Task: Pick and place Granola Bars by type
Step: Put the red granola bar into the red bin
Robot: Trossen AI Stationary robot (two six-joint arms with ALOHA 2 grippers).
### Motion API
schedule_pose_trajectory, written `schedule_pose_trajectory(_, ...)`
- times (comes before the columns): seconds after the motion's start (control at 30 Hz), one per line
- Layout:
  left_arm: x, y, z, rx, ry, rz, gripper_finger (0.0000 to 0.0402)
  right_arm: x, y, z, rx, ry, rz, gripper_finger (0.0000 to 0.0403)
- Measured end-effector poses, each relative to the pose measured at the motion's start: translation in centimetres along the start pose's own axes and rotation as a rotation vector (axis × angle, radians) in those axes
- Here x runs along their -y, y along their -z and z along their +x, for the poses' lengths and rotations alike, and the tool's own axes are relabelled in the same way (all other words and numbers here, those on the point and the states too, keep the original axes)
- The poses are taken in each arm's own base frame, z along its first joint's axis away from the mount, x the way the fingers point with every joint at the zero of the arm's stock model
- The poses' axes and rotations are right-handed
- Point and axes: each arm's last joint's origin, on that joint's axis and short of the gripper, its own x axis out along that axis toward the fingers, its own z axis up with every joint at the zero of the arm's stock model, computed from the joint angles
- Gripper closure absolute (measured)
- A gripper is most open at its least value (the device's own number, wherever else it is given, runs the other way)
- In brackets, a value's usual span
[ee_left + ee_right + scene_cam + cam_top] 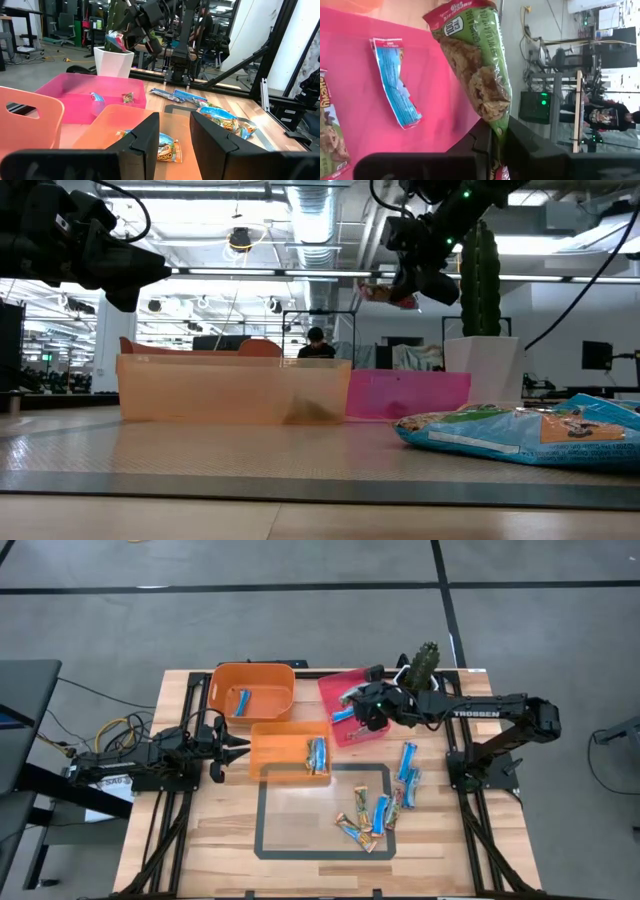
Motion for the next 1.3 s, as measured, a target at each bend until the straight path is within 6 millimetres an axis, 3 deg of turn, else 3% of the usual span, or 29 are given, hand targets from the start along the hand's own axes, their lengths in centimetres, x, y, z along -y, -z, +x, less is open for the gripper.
schedule_pose_trajectory(0.27,0.0,0.0,0.0,0.000,0.000,0.000,0.0301,-0.2,0.0,0.0,0.015,-0.032,-0.004,0.0377)
schedule_pose_trajectory(0.63,0.0,0.0,0.0,0.000,0.000,0.000,0.0301,-2.1,0.5,0.1,0.070,-0.310,0.076,0.0377)
schedule_pose_trajectory(1.0,0.0,0.0,0.0,0.000,0.000,0.000,0.0301,-4.4,0.2,3.3,-0.013,-0.426,0.032,0.0377)
schedule_pose_trajectory(1.3,0.0,0.0,0.0,0.000,0.000,0.000,0.0301,-5.2,0.4,5.5,-0.051,-0.442,0.040,0.0376)
